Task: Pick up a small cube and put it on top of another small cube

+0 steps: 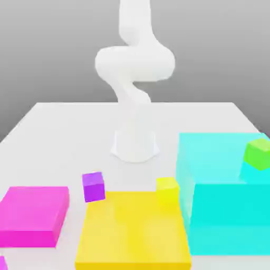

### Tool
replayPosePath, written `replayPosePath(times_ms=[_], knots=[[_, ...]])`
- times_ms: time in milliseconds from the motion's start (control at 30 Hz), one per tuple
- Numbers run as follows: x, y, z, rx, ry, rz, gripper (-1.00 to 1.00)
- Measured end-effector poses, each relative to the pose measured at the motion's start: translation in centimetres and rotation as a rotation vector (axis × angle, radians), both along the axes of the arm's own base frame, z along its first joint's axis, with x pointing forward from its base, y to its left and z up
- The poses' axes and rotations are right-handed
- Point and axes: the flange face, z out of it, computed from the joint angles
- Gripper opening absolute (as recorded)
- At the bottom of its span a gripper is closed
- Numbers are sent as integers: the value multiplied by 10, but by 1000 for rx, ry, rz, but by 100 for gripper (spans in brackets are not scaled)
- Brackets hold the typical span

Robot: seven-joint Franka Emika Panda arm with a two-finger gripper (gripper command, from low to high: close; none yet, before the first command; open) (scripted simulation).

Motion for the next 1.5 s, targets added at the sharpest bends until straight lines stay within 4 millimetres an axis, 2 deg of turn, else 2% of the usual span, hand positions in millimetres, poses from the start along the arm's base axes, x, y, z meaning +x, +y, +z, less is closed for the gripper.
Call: replayPosePath(times_ms=[267, 400, 533, 667, 833, 1067, 1200, 1233, 1400, 1433, 1500], knots=[[90, -58, -88, 113, 172, -236, 0], [123, -92, -140, 167, 253, -358, 0], [148, -129, -199, 221, 331, -484, 0], [161, -173, -262, 275, 405, -624, 0], [169, -213, -347, 336, 500, -775, 0], [152, -269, -472, 418, 627, -1007, 0], [146, -278, -540, 431, 650, -1049, 0], [146, -278, -553, 432, 650, -1051, -100], [146, -278, -553, 432, 648, -1050, -100], [145, -278, -560, 433, 649, -1051, -100], [146, -278, -545, 433, 650, -1051, -100]])
